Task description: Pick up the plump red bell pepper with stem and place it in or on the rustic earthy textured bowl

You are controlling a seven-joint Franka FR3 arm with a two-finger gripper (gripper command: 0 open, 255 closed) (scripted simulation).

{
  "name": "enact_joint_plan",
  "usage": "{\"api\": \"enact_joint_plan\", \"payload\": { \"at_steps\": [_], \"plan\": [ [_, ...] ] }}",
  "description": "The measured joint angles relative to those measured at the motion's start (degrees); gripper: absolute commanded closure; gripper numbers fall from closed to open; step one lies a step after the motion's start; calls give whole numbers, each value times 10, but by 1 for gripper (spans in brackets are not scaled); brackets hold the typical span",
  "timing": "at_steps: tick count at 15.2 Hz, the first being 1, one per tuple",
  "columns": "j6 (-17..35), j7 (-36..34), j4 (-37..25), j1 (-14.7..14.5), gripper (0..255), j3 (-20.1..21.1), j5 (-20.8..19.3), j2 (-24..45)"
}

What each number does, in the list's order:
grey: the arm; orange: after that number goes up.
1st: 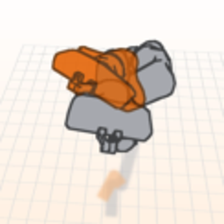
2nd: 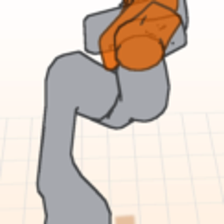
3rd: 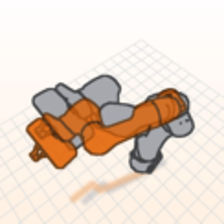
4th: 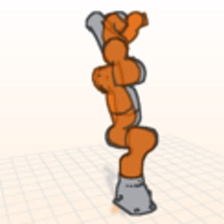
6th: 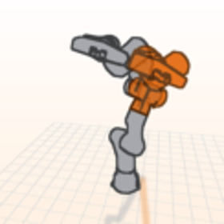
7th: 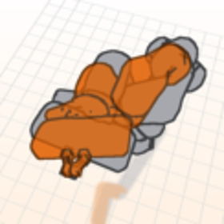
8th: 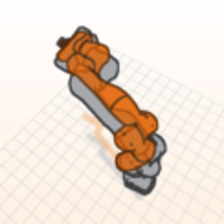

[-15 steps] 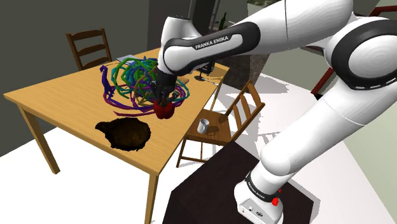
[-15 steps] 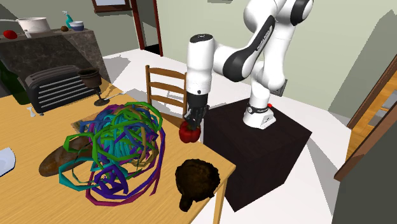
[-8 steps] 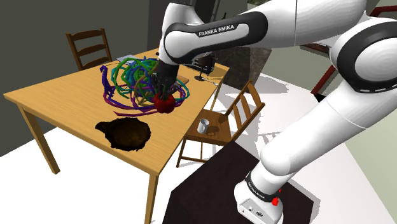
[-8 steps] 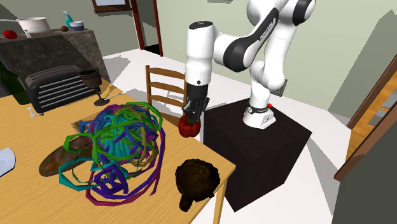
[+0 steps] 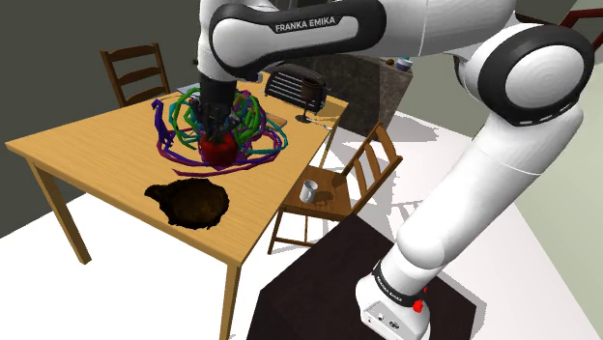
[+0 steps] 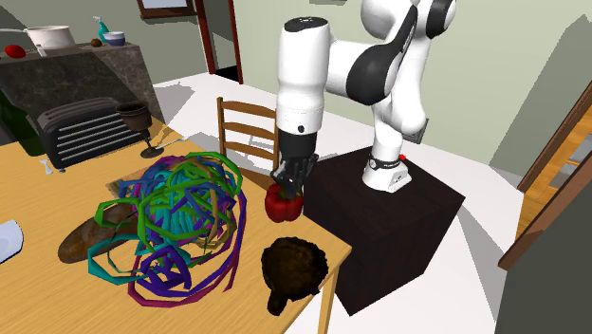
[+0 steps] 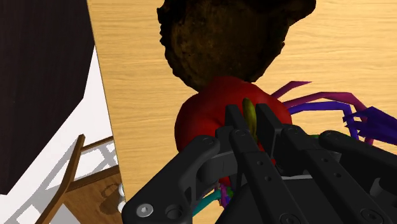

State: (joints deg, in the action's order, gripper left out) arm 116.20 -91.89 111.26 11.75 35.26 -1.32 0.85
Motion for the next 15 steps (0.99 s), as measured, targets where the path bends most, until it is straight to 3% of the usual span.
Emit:
{"api": "enact_joint_plan", "payload": {
  "at_steps": [7, 15],
  "plan": [
    [-64, -101, -156, -60, 255, 26, -83, 120],
    [-17, -115, -122, -66, 255, 23, -98, 138]
  ]
}}
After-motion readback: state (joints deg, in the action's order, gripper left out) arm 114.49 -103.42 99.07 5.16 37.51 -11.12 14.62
